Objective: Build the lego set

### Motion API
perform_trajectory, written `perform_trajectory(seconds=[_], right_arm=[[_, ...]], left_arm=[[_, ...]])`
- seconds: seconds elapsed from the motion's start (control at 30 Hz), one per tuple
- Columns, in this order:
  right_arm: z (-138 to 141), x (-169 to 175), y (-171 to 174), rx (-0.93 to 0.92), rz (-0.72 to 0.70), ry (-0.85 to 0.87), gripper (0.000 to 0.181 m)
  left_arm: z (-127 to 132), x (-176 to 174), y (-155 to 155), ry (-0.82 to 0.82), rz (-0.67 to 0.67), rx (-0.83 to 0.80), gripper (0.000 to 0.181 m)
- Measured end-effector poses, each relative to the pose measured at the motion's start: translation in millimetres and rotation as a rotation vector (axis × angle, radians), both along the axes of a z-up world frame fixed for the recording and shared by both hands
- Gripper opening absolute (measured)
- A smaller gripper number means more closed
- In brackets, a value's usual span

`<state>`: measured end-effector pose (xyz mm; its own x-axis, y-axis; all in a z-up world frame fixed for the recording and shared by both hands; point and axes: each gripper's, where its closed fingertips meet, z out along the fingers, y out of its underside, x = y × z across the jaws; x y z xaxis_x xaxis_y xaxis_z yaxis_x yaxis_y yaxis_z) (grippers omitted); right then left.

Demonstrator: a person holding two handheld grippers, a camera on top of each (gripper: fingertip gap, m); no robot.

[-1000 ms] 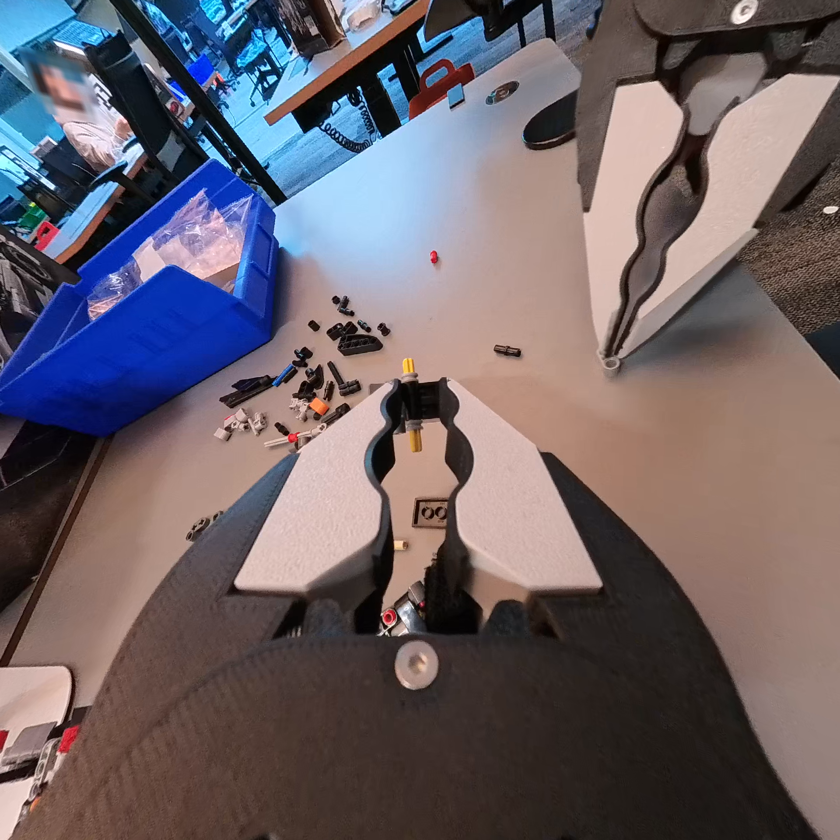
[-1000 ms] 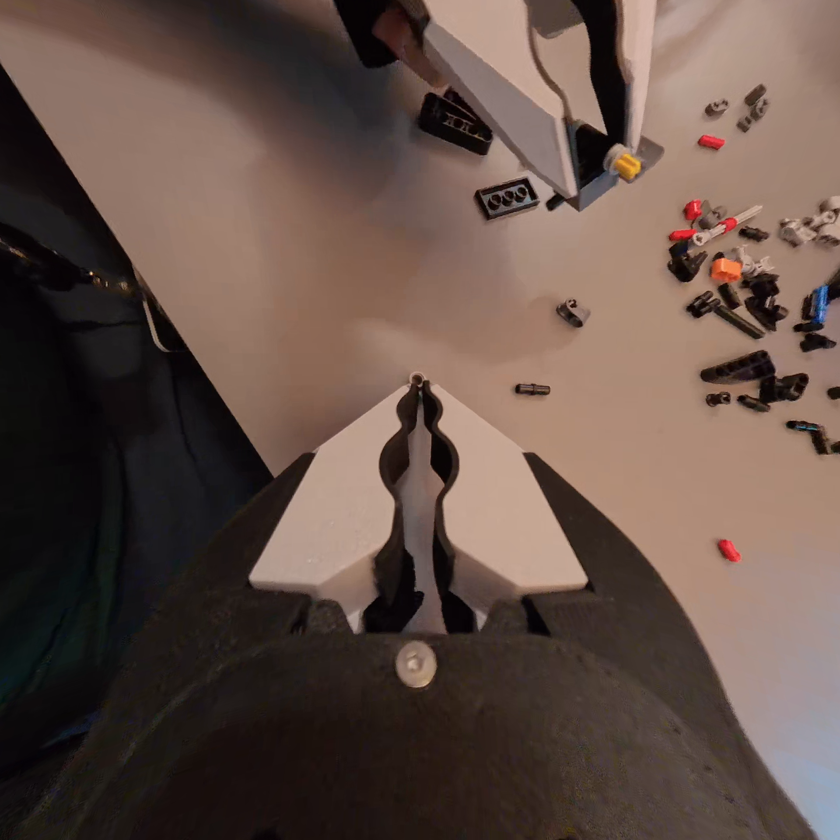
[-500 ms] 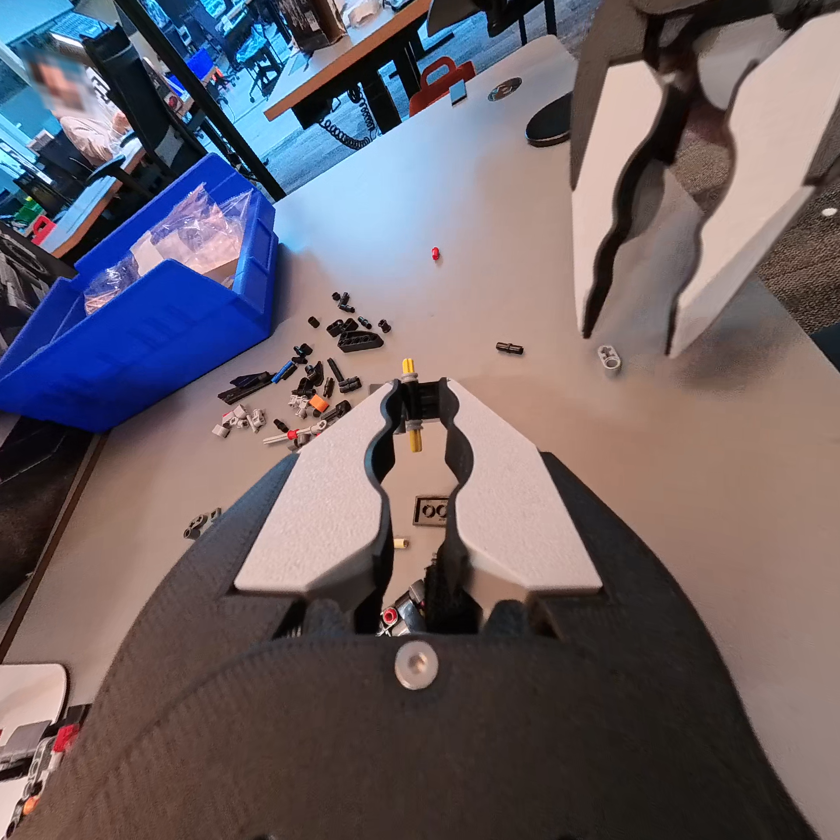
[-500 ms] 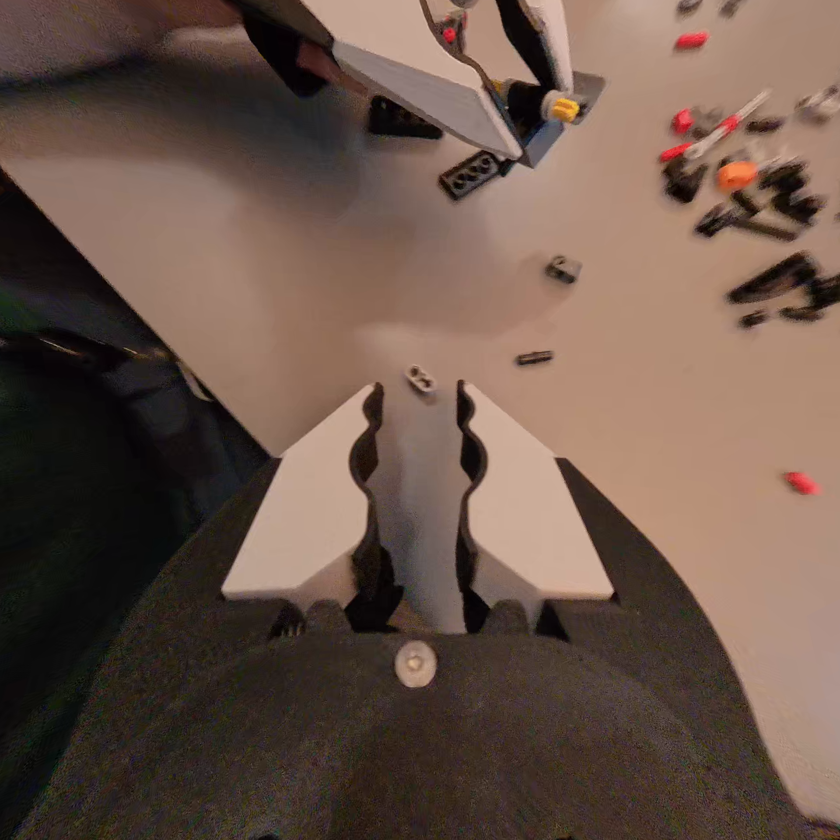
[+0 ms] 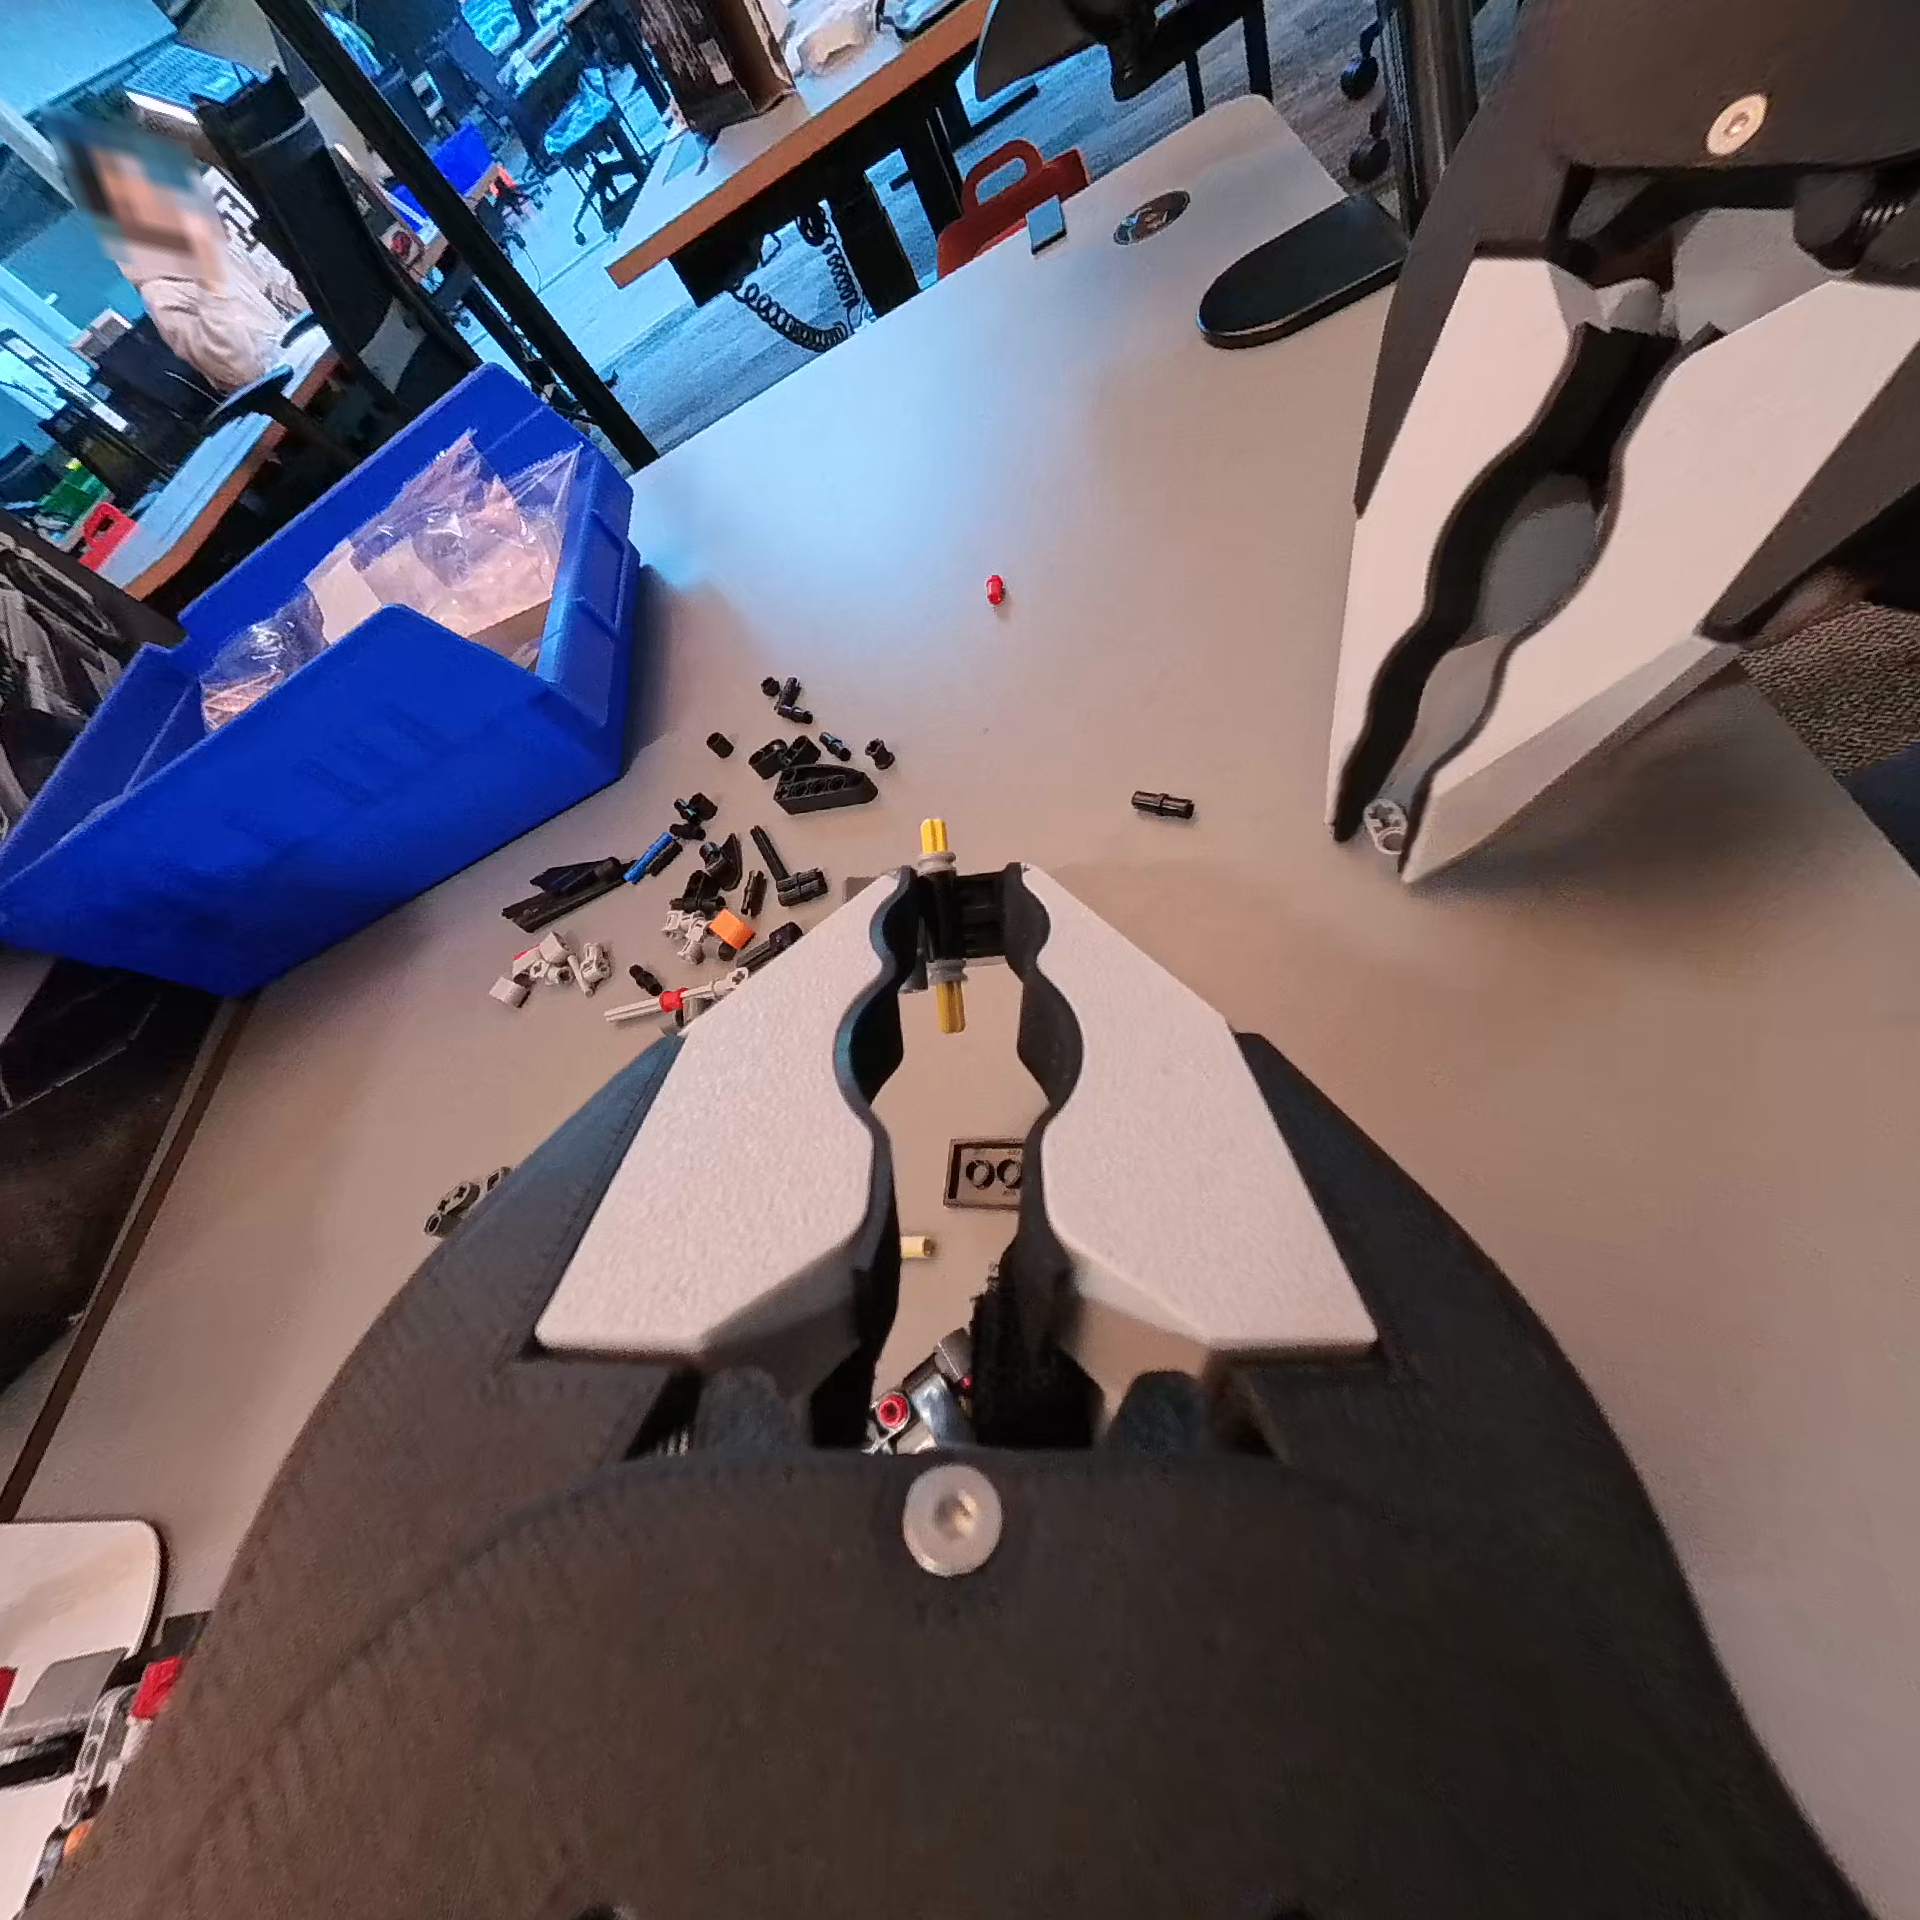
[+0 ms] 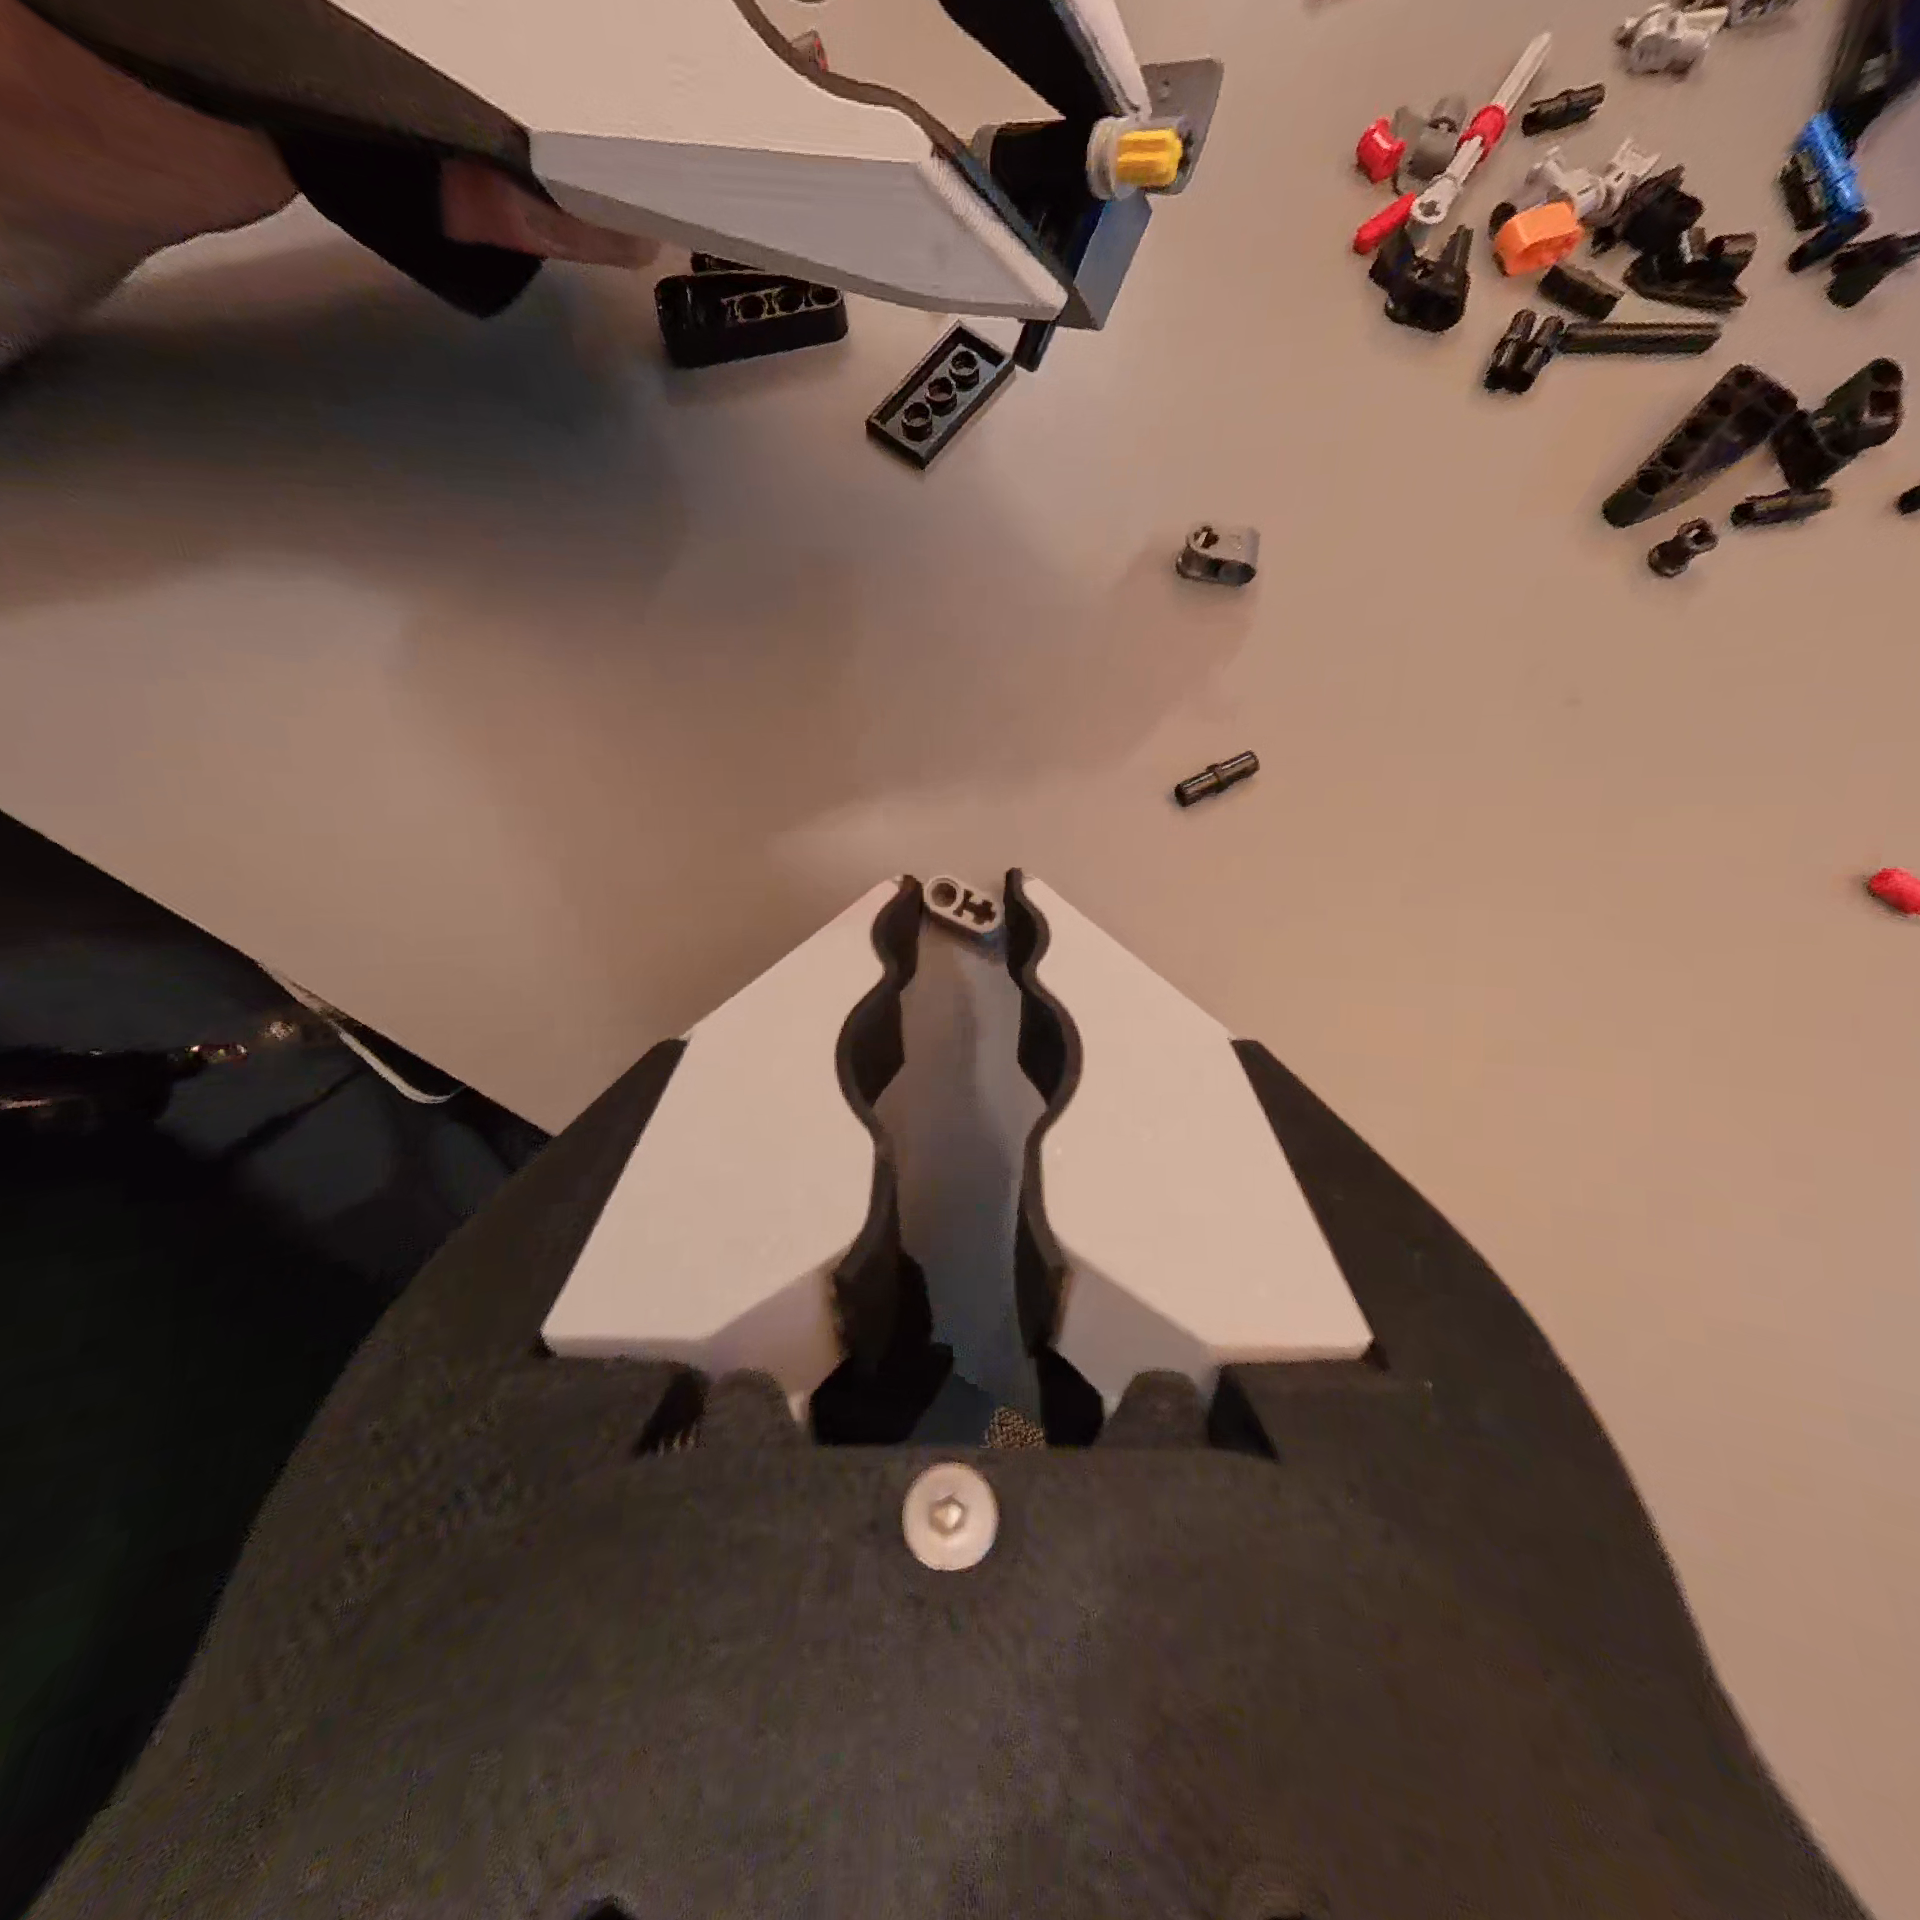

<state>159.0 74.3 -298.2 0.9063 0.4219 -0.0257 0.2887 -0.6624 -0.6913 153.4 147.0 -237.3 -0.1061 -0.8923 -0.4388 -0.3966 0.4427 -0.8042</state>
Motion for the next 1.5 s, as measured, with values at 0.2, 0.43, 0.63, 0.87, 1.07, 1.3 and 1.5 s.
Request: perform_trajectory(seconds=[0.2, 0.43, 0.63, 0.87, 1.07, 1.3, 1.5], right_arm=[[6.6, 4.2, -4.0, 0.024, -0.016, -0.009, 0.027], [0.8, -1.3, -5.8, 0.006, -0.057, 0.026, 0.019], [0.3, -1.7, 1.5, 0.025, -0.025, 0.007, 0.013], [0.4, -10.2, 6.9, 0.016, 0.241, -0.007, 0.013], [11.2, -3.5, 11.1, 0.032, 0.185, 0.033, 0.033], [0.8, 2.3, 13.9, 0.044, 0.012, 0.001, 0.025], [0.4, 4.2, 15.5, 0.023, 0.019, 0.019, 0.014]], left_arm=[[-1.3, -0.1, 0.6, 0.005, 0.003, -0.003, 0.014], [-1.4, -0.2, 0.7, 0.002, 0.005, -0.014, 0.014], [-0.7, -0.6, -0.8, 0.001, 0.001, -0.014, 0.014], [-0.1, -1.4, -0.2, 0.003, 0.007, -0.009, 0.014], [-0.4, -2.1, 0.6, 0.004, 0.01, -0.012, 0.014], [-1.0, -1.8, -1.1, 0.006, 0.005, -0.017, 0.014], [-0.7, -2.3, -0.7, 0.007, 0.007, -0.014, 0.014]])
